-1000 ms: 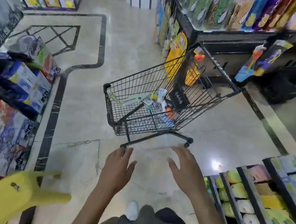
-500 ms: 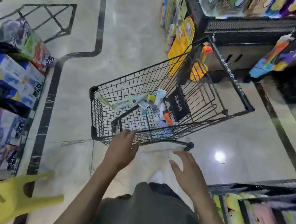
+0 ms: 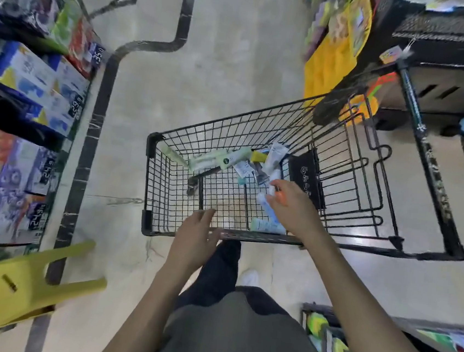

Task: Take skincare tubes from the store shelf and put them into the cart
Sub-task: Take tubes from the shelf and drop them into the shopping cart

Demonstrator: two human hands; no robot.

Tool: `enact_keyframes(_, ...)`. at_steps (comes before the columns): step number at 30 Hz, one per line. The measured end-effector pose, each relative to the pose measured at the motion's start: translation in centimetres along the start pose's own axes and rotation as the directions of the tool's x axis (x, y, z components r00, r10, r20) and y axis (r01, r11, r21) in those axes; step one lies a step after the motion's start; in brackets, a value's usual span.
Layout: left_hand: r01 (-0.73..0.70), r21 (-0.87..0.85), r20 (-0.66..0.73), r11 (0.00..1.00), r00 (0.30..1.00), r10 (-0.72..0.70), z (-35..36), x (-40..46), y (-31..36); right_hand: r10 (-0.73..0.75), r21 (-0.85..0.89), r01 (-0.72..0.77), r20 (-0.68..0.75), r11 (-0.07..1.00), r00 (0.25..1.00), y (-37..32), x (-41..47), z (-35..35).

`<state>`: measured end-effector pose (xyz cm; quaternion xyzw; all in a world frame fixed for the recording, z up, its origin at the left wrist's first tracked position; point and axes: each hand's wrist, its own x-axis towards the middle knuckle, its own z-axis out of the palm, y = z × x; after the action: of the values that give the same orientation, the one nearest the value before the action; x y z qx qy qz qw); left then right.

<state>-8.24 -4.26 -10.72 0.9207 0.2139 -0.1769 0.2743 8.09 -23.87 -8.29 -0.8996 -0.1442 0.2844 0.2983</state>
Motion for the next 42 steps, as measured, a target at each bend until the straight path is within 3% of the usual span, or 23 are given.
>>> enact_keyframes(7,0.084,-0.053,0.150,0.995,0.986,-0.076,0.0,13.0,-2.0,0.042,-0.162,-0.016,0.161,0.987,0.986,0.4,12.2,3.0)
enact_keyframes(9,0.172,-0.115,0.168,0.978,0.974,-0.152,0.5,17.0,-3.1,0.030,-0.225,0.019,0.211,0.974,0.977,0.6,15.8,4.3)
enact_keyframes(11,0.321,-0.298,0.203,0.899,0.942,-0.269,1.3,21.0,-4.2,0.040,-0.260,0.030,0.259,0.965,0.965,1.3,19.5,5.7)
enact_keyframes(14,0.535,-0.577,0.313,0.617,0.843,-0.438,3.2,27.2,-6.4,0.009,-0.336,0.103,0.316,0.936,0.949,2.8,25.6,8.2)
enact_keyframes(16,0.632,-0.709,0.408,0.312,0.729,-0.549,4.4,31.3,-7.9,-0.028,-0.379,0.175,0.362,0.909,0.932,3.9,29.7,9.9)
enact_keyframes(18,0.627,-0.779,0.514,0.008,0.645,-0.566,5.4,34.8,-9.0,-0.055,-0.430,0.245,0.408,0.869,0.911,5.3,33.4,11.8)
enact_keyframes(20,0.581,-0.799,0.556,-0.155,0.618,-0.555,6.4,37.7,-10.1,-0.105,-0.472,0.329,0.440,0.818,0.892,6.8,36.5,13.6)
enact_keyframes(24,0.527,-0.775,0.625,-0.348,0.560,-0.545,8.7,42.1,-12.6,-0.193,-0.558,0.489,0.505,0.670,0.841,8.8,39.7,16.2)
enact_keyframes(29,0.467,-0.747,0.664,-0.473,0.504,-0.551,10.1,44.5,-13.9,-0.276,-0.636,0.602,0.541,0.482,0.794,10.4,41.9,18.6)
enact_keyframes(35,0.468,-0.767,0.639,-0.440,0.494,-0.590,10.9,44.6,-14.0,-0.240,-0.711,0.610,0.562,0.349,0.792,9.6,42.2,19.1)
enact_keyframes(39,0.487,-0.781,0.615,-0.391,0.493,-0.616,11.4,43.3,-13.8,-0.310,-0.673,0.600,0.514,0.432,0.800,9.6,41.7,18.2)
enact_keyframes(42,0.492,-0.812,0.565,-0.315,0.525,-0.637,11.4,41.0,-13.6,-0.281,-0.572,0.543,0.484,0.615,0.829,9.2,40.2,16.8)
